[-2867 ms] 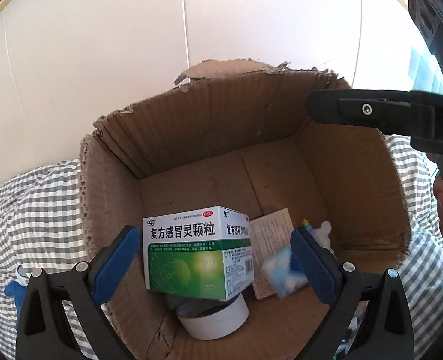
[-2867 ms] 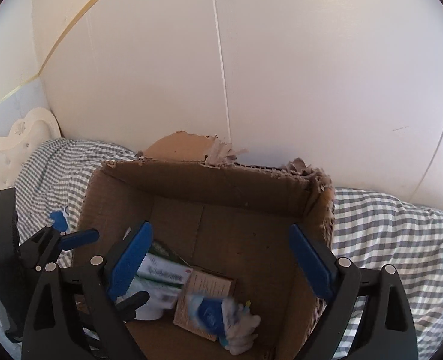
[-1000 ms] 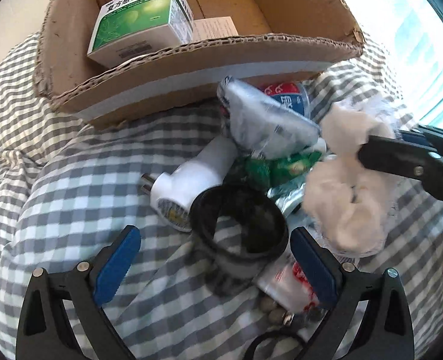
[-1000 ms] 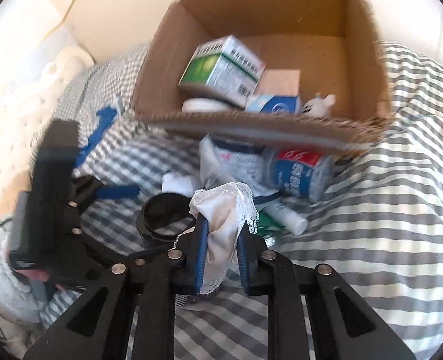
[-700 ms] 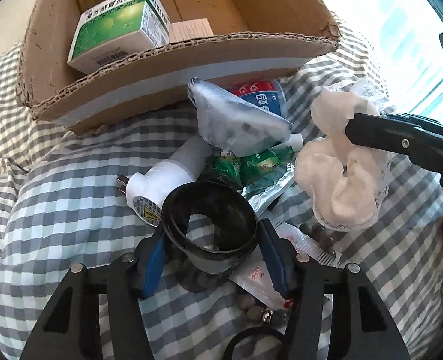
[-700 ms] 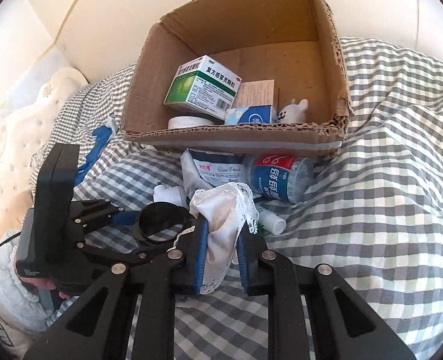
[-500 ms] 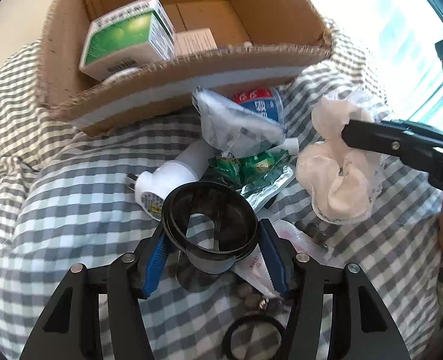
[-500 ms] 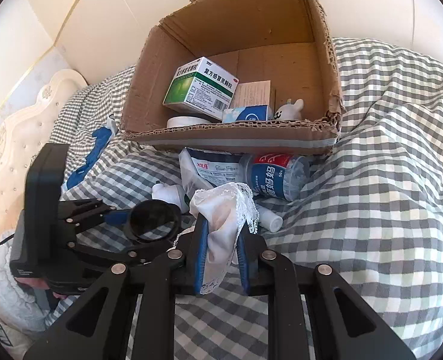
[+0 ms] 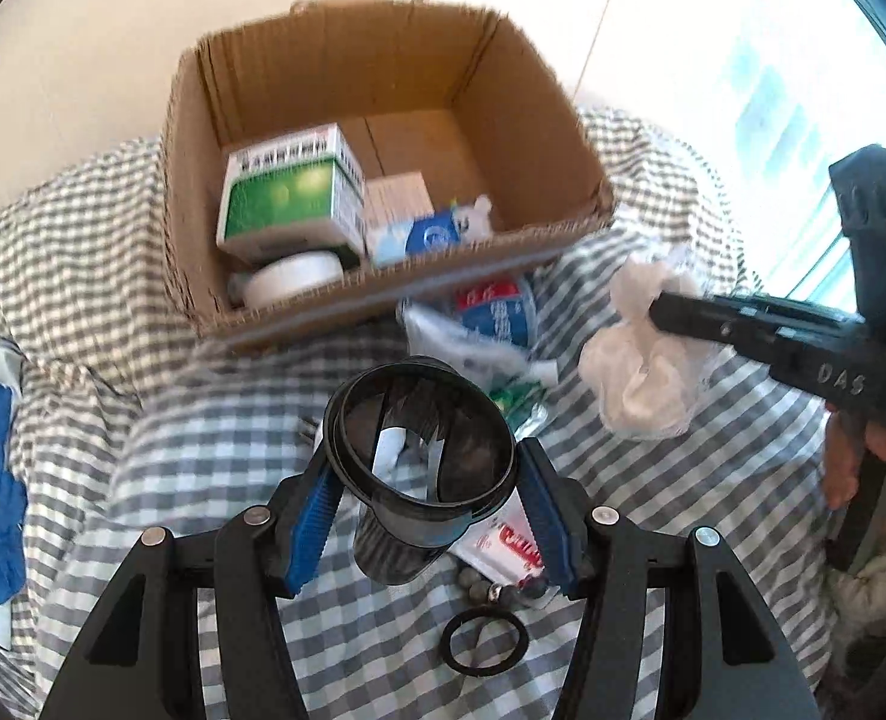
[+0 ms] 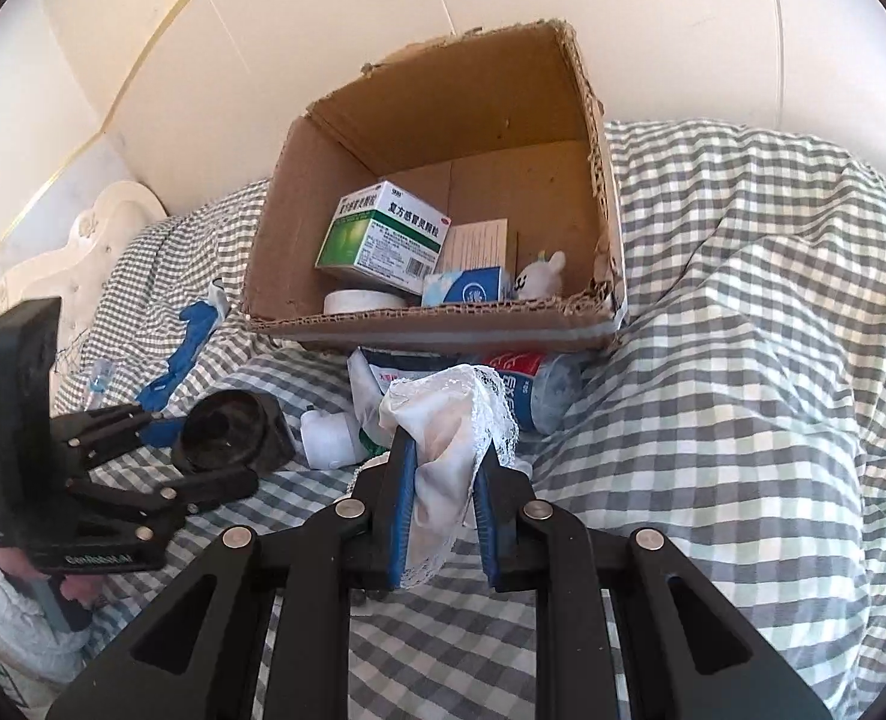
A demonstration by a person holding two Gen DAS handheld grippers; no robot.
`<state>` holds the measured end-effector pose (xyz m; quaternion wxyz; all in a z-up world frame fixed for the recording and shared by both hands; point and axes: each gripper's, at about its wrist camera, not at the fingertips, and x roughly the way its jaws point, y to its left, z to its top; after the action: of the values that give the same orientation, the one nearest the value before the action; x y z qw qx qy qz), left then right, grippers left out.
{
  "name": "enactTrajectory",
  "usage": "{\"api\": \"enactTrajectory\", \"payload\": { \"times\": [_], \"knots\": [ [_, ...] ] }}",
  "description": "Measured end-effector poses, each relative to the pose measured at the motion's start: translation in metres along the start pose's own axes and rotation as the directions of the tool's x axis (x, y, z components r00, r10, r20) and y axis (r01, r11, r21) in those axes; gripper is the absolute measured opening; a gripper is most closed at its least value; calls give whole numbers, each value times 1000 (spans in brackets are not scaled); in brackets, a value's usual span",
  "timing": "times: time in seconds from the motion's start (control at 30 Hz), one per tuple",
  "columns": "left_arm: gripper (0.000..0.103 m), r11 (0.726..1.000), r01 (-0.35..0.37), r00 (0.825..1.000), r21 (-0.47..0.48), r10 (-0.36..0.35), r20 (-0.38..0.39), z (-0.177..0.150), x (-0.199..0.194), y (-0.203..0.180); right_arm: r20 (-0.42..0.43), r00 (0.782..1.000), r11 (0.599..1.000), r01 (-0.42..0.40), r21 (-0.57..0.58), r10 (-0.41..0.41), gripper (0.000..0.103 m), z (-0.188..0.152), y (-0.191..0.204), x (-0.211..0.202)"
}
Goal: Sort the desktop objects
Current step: 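Carry the black cup and lace cloth over the cardboard box and release both inside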
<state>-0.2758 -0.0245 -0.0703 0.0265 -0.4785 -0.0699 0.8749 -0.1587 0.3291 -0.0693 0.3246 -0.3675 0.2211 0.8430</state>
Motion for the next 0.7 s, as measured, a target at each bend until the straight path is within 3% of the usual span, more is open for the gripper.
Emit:
{"api": "enactTrajectory", "payload": {
  "times": [0.37,0.7],
  "knots": [
    [59,1000,26,992,-3,-25,126,41,-34,7,60,998,999,20,-44,-18,17,21,10,-21],
    [59,1000,17,976,-7,-15,217,95,-38,18,146,988,994,57,-97,-42,17,68,24,-32]
  ]
}}
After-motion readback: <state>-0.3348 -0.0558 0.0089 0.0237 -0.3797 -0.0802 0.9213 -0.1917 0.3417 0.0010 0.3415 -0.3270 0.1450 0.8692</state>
